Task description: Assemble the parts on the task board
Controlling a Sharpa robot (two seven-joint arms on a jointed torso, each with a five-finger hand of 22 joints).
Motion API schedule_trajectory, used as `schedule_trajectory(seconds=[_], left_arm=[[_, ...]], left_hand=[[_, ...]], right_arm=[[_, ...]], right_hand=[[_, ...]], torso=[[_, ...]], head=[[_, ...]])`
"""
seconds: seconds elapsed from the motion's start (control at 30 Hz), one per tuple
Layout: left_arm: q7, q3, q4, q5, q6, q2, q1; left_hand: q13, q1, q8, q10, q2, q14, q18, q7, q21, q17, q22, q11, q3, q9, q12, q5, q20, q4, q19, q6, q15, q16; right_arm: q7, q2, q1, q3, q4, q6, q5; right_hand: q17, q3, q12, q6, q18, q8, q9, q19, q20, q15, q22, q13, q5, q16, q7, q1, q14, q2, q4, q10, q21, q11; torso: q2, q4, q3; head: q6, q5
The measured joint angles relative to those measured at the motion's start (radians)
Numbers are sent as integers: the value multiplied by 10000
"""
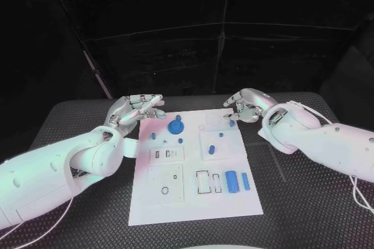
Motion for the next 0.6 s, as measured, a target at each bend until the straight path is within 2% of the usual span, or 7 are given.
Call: schedule_trajectory(seconds=[0.07, 0.23, 0.47, 0.6], left_arm=[[2, 0, -27, 0, 22, 31, 0], [2, -2, -92, -2, 74, 87, -15], [2, -5, -154, -2, 112, 114, -35], [1, -5, -179, -2, 123, 116, -46]], left_hand=[[0, 0, 0, 0, 0, 0, -1, 0, 0, 0, 0, 0, 0, 0, 0, 0, 0, 0, 0, 0, 0, 0], [1, 0, -41, 0, 0, 0, 0, 0, 0, 9, 0, 0, -28, 0, 0, 0, 0, -28, 0, 0, 0, 0], [2, 0, -41, 0, 0, 0, -1, 0, 0, 8, 0, 0, -28, 0, 0, 0, 0, -28, 0, 0, 0, 1], [2, 0, -41, 0, 0, 0, 0, 0, 0, 8, 0, 0, -28, 0, 0, 0, 0, -28, 0, 0, 0, 1]], right_arm=[[395, -153, -1, 1, -138, 154, 422], [1129, -307, -3, 14, -653, 515, 1150], [1447, -124, -12, 14, -1070, 1078, 1489], [1495, 0, -50, 14, -1241, 1341, 1513]], right_hand=[[0, 8, -35, -137, 1, 0, -11, -63, 5, 0, 3, -52, 0, 0, 12, 92, 0, 4, -35, -68, -28, 71], [-1, 17, -35, -261, -1, 1, -13, -64, 6, 0, 2, -52, -98, 0, 53, 153, 0, -48, -44, -69, -28, 73], [7, 15, 27, -340, -1, 2, -13, -117, 60, 0, 1, 67, -145, 39, 46, 233, 0, 28, -96, -68, -106, 73], [7, 32, 71, -340, 0, 2, -12, -117, 60, 3, 1, 104, -145, 39, 46, 233, 3, 28, -113, -68, -105, 73]], torso=[[-12, -16, 7], [-18, -28, 24], [-17, -12, 15], [-14, -12, 9]], head=[[4, -44], [10, -63], [14, -92], [-21, -69]])
